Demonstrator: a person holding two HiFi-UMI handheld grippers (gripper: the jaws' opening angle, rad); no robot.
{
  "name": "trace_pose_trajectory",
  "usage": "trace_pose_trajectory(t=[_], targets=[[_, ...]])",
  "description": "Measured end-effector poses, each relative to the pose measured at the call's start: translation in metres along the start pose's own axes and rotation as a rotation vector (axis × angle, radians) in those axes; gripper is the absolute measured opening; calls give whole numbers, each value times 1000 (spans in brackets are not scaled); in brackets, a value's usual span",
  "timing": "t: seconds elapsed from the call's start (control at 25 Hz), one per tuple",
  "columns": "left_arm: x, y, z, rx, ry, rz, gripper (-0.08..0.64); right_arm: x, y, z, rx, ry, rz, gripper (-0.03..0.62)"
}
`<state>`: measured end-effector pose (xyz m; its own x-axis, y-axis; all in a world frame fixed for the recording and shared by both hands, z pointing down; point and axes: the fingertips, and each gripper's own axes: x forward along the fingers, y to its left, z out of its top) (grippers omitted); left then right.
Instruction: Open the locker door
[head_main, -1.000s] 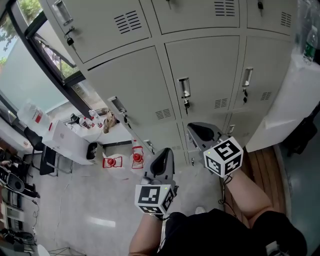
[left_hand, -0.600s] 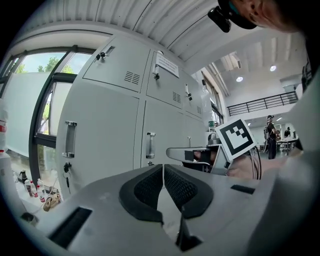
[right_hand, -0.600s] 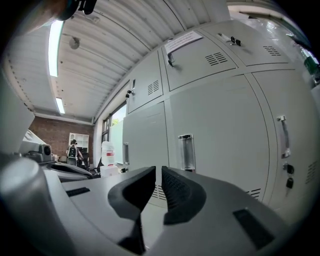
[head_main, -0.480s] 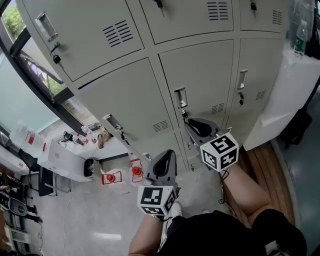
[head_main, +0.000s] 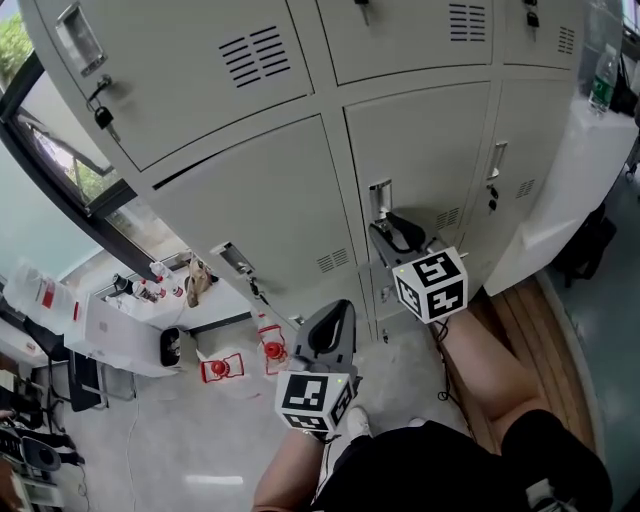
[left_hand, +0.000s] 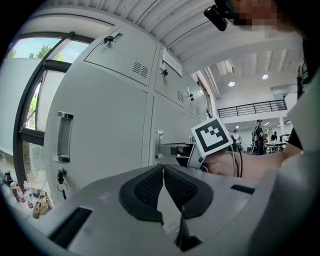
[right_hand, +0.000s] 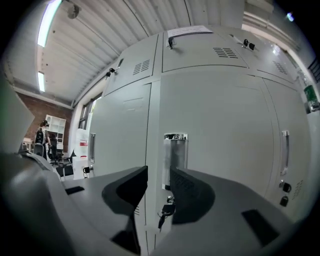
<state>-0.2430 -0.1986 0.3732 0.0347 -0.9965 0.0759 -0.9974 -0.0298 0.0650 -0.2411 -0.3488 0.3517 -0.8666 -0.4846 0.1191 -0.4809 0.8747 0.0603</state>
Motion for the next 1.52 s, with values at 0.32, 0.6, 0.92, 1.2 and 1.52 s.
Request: trace_pose_trajectory(t=[0.32,0.6,0.92,1.2,1.52], targets=[[6,24,-3,-8,1,-41,23,23,-3,1,-13,8,-88,219],[8,34,-2,-6,1,-75,23,31,-5,6,-17,4,-152,230],[6,42,-3,-6,2,-105,23,36,-12,6,0,14,-210,196],[5,47,-4,-7,3,-124,23,36,-10,5,32,15,-213,161],[6,43,-3,-1,8,-151,23,26,-7,5,54,14,-191,158]])
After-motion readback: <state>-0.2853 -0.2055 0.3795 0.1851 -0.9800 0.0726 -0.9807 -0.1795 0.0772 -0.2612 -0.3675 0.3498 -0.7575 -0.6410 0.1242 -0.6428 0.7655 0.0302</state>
